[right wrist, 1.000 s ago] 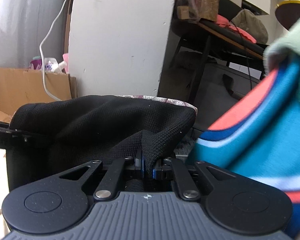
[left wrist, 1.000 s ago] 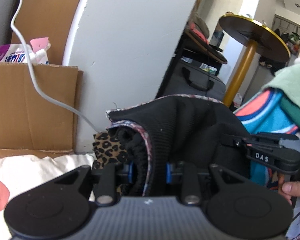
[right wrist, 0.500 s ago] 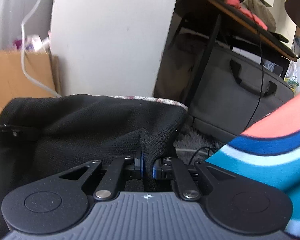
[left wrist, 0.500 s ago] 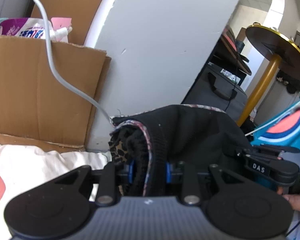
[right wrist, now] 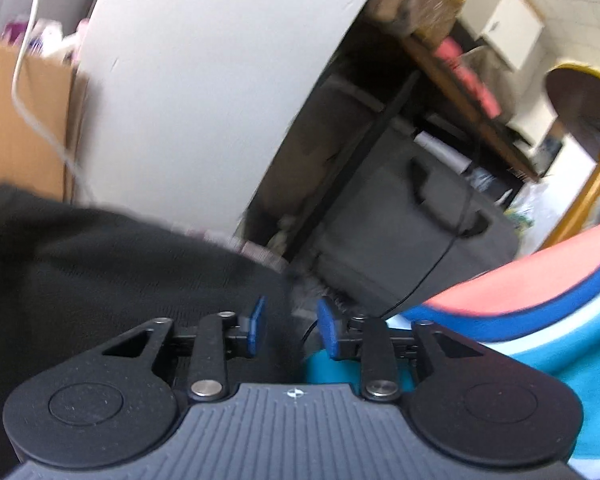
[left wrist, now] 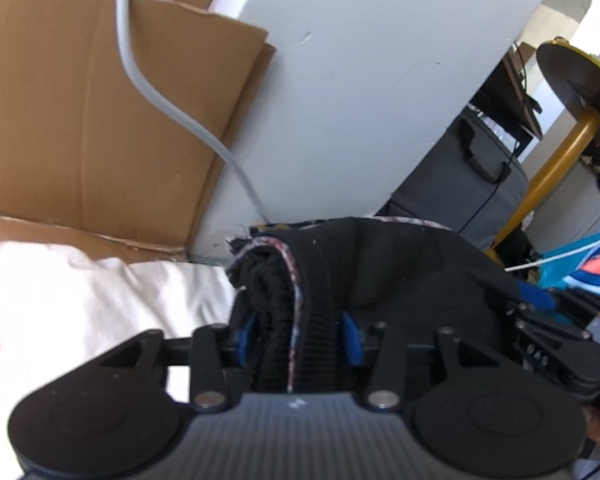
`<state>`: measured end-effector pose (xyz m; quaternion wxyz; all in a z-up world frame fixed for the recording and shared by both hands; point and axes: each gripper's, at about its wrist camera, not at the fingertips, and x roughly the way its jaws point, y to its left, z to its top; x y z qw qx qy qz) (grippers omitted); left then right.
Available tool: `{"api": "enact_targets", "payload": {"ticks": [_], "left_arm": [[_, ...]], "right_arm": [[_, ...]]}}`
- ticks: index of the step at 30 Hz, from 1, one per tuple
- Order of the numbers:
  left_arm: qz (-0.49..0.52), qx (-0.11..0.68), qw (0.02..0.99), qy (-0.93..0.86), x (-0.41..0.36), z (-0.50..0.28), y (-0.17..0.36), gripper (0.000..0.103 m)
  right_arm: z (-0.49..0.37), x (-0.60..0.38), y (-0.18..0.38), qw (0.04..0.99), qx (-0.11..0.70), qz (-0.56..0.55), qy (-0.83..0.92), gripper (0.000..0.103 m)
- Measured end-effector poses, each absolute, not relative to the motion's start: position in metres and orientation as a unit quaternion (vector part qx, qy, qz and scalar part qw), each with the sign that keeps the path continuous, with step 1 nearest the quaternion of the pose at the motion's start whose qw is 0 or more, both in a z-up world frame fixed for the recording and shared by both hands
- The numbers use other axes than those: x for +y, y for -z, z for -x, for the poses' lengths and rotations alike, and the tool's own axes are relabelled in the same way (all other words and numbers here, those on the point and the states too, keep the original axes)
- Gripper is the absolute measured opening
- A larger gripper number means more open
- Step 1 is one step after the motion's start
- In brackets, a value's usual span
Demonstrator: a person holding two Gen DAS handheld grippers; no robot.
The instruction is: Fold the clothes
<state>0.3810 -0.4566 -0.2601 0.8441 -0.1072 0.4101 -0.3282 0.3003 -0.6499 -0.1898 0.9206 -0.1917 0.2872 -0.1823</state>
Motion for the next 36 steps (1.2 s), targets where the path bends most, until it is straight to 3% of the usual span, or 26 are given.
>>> {"api": "enact_targets", "payload": {"ticks": [2, 5, 7, 9, 11, 15, 27, 36], "left_arm": [[0.102, 0.405, 0.850, 0.322, -0.449, -0.382, 0.251, 0.062], [0.101, 0.392, 0.859, 0.314, -0.438, -0.385, 0.235, 0.062], [0.094, 0.370, 0.869, 0.315, -0.433, -0.386, 0.222, 0.056], [0.087, 0.352, 0.873, 0.327, -0.434, -0.386, 0.211, 0.038], [0.077, 0.343, 0.870, 0.346, -0.440, -0.384, 0.203, 0.036], [0.052, 0.343, 0.853, 0.389, -0.463, -0.380, 0.203, 0.024], [0.015, 0.372, 0.858, 0.354, -0.478, -0.389, 0.259, 0.019], [-0.014, 0.370, 0.862, 0.347, -0.479, -0.398, 0.241, 0.013]], "right_arm": [[-0.293, -0.645, 0.181, 0.932, 0.268, 0.177, 0.170, 0.045], [-0.287, -0.642, 0.178, 0.948, 0.267, 0.116, 0.129, 0.045], [-0.288, -0.646, 0.184, 0.953, 0.279, 0.057, 0.106, 0.045], [-0.288, -0.648, 0.193, 0.951, 0.293, 0.021, 0.093, 0.045], [-0.289, -0.650, 0.206, 0.949, 0.305, 0.007, 0.084, 0.045], [-0.293, -0.658, 0.226, 0.947, 0.310, -0.004, 0.083, 0.052], [-0.298, -0.682, 0.260, 0.918, 0.377, 0.014, 0.125, 0.055], [-0.277, -0.692, 0.262, 0.903, 0.400, -0.001, 0.155, 0.055]]}}
